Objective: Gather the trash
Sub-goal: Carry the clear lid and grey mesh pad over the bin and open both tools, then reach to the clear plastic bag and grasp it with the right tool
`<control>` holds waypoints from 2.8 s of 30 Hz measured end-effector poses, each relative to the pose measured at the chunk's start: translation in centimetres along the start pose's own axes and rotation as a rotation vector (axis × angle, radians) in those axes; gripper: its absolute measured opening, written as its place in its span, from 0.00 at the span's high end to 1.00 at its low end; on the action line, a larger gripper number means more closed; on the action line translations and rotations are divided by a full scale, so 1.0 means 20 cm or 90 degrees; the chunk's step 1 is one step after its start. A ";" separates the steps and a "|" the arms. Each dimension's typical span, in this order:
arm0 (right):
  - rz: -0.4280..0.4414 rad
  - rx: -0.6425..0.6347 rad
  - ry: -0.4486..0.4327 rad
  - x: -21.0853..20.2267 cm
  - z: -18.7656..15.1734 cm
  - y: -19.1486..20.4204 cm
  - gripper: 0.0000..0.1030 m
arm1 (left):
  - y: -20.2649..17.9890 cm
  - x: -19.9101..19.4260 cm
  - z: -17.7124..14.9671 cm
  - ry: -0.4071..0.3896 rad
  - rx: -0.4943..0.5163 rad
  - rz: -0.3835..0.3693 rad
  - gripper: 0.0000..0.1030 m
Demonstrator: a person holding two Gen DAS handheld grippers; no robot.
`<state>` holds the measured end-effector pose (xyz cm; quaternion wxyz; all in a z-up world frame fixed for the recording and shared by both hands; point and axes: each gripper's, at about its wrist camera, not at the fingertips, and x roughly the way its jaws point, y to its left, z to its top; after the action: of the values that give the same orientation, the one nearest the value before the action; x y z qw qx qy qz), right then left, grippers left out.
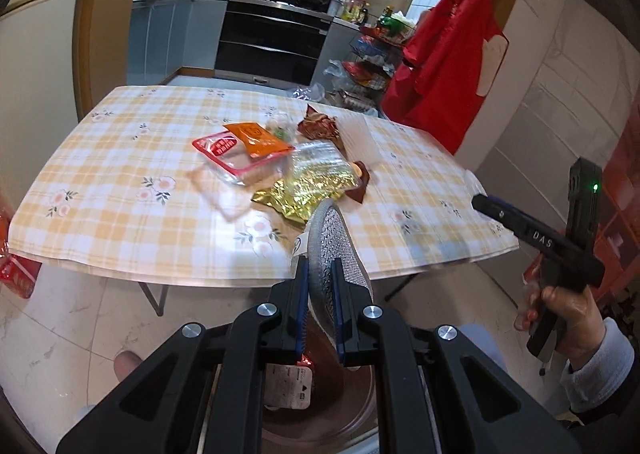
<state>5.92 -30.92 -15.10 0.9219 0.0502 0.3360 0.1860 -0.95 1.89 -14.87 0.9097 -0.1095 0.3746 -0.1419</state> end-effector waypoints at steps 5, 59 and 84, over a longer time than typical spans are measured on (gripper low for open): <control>0.008 -0.007 -0.001 -0.03 -0.01 0.03 0.36 | -0.01 0.00 -0.02 -0.004 -0.027 -0.051 0.71; 0.100 -0.121 0.092 0.06 -0.16 0.40 0.11 | 0.37 -0.23 -0.11 -0.079 -0.149 0.168 0.06; 0.113 0.011 0.099 0.60 0.18 0.08 0.36 | 0.51 0.12 -0.01 -0.023 -0.157 0.155 0.06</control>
<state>16.24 -24.80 -19.17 0.8725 0.0733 0.4025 0.2670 2.41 10.60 -19.68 0.9065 -0.1764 0.3831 0.0186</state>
